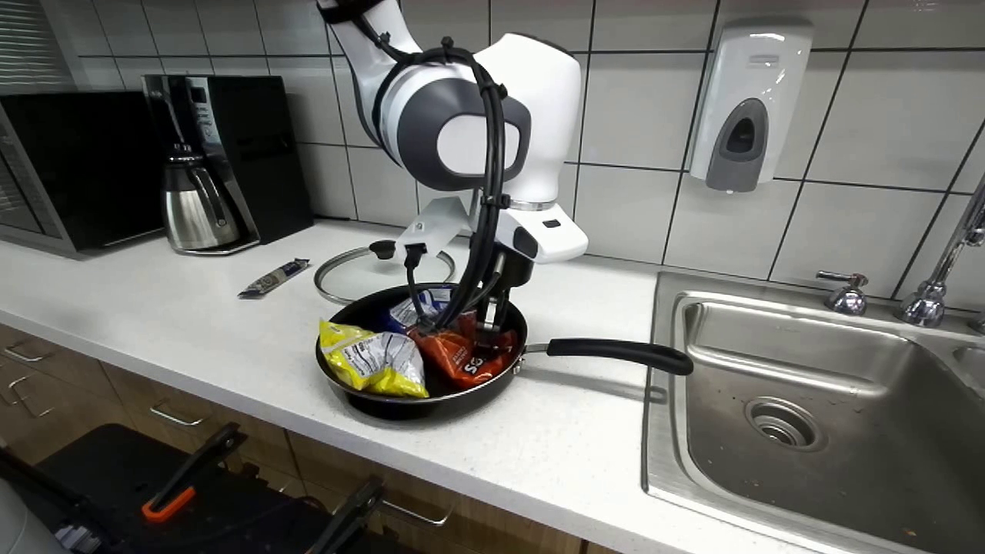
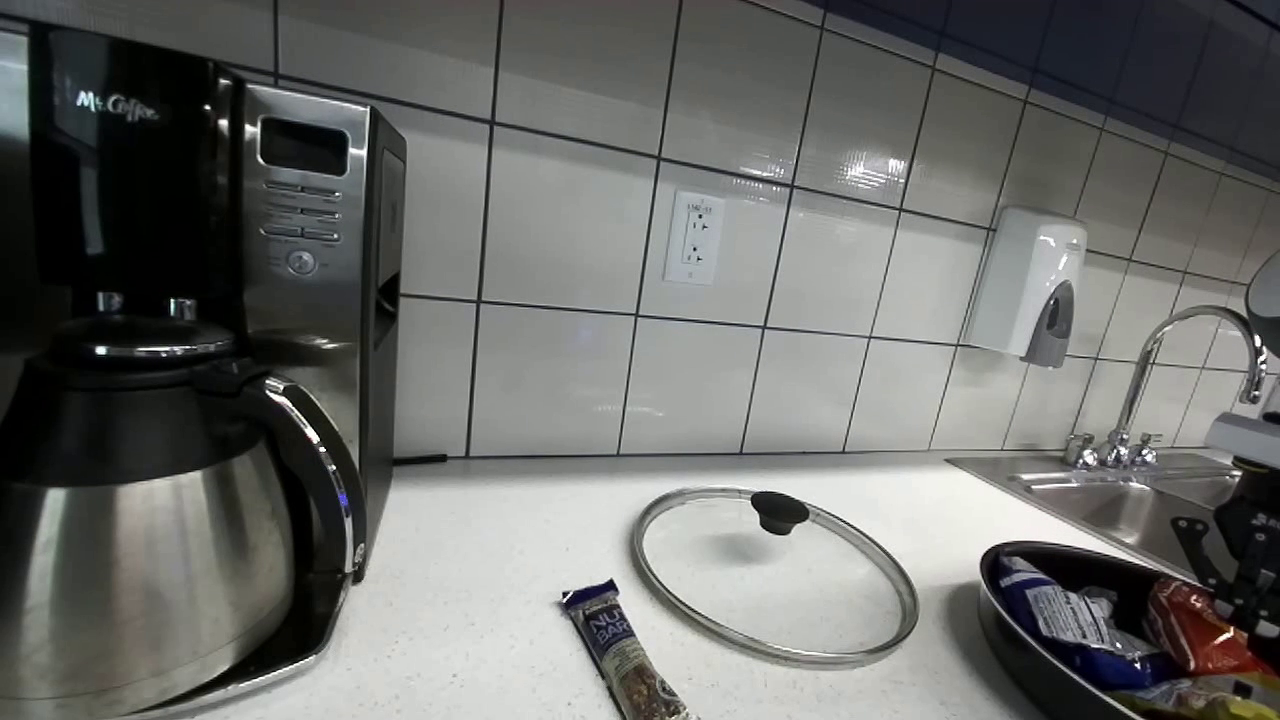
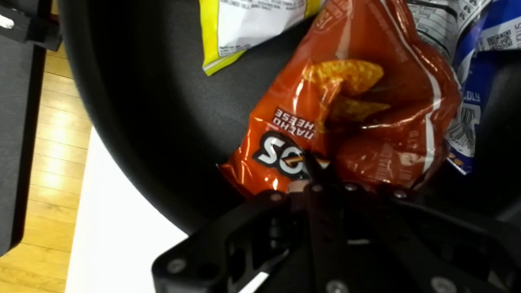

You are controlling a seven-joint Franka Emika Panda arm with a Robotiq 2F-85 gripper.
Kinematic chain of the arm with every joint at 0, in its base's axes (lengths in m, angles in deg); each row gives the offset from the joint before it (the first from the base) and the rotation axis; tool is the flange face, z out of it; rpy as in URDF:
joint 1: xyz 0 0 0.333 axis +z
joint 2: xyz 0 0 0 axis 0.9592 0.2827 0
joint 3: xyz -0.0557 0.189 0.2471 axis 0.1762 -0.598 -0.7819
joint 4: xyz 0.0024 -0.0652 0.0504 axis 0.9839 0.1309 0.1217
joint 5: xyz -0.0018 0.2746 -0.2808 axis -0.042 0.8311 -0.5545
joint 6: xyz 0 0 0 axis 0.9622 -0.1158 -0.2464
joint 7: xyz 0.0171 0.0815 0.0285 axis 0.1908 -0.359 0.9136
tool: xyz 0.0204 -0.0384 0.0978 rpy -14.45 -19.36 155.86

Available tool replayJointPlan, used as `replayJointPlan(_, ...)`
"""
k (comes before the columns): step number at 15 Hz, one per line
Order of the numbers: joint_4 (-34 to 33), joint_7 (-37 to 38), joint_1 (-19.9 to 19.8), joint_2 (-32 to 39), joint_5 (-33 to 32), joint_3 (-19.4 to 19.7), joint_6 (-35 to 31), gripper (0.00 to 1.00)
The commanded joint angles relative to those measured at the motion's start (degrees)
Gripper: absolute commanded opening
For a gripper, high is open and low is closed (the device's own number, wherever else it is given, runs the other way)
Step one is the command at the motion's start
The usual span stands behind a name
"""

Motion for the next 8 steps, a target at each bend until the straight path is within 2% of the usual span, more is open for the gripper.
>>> replayJointPlan(1, -0.6, 0.3, -0.3, -0.6, -0.3, 0.2, 1.1, 0.0)
replayJointPlan(2, -0.4, 0.5, -0.2, -0.9, -0.6, 0.2, 1.1, 0.17)
replayJointPlan(3, -0.4, 0.5, -0.2, -1.1, -0.8, 0.3, 1.3, 0.27)
replayJointPlan(8, 0.7, 1.1, 0.2, -3.5, -1.5, 0.2, 0.1, 0.62)
